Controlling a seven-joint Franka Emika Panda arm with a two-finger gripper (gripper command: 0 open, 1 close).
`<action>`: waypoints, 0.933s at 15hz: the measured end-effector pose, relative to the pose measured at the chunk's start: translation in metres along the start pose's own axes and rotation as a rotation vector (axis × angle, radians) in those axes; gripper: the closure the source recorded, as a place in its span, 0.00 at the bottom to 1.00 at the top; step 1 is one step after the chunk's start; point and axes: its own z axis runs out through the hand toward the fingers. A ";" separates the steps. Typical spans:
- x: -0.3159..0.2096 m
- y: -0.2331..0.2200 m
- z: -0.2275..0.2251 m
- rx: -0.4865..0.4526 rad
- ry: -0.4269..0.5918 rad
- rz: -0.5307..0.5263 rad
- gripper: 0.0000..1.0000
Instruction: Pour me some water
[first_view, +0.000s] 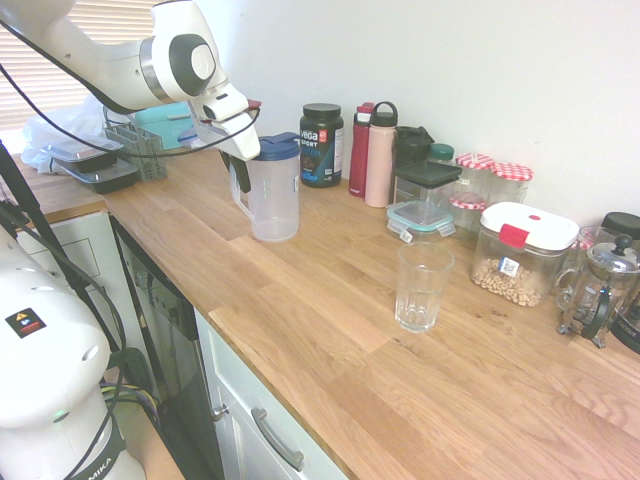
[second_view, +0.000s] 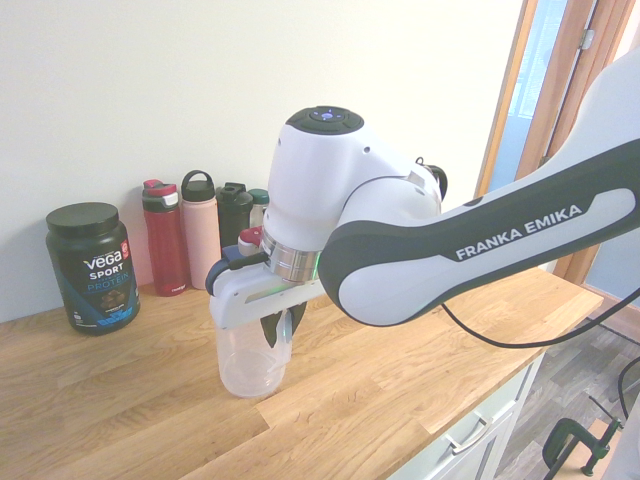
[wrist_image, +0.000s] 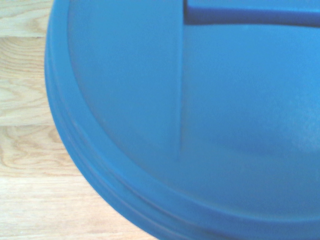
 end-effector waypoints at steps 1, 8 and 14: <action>-0.001 0.000 -0.002 0.004 -0.001 0.002 1.00; 0.004 0.043 -0.097 0.081 0.018 -0.007 1.00; 0.046 0.127 -0.161 0.136 -0.057 -0.304 1.00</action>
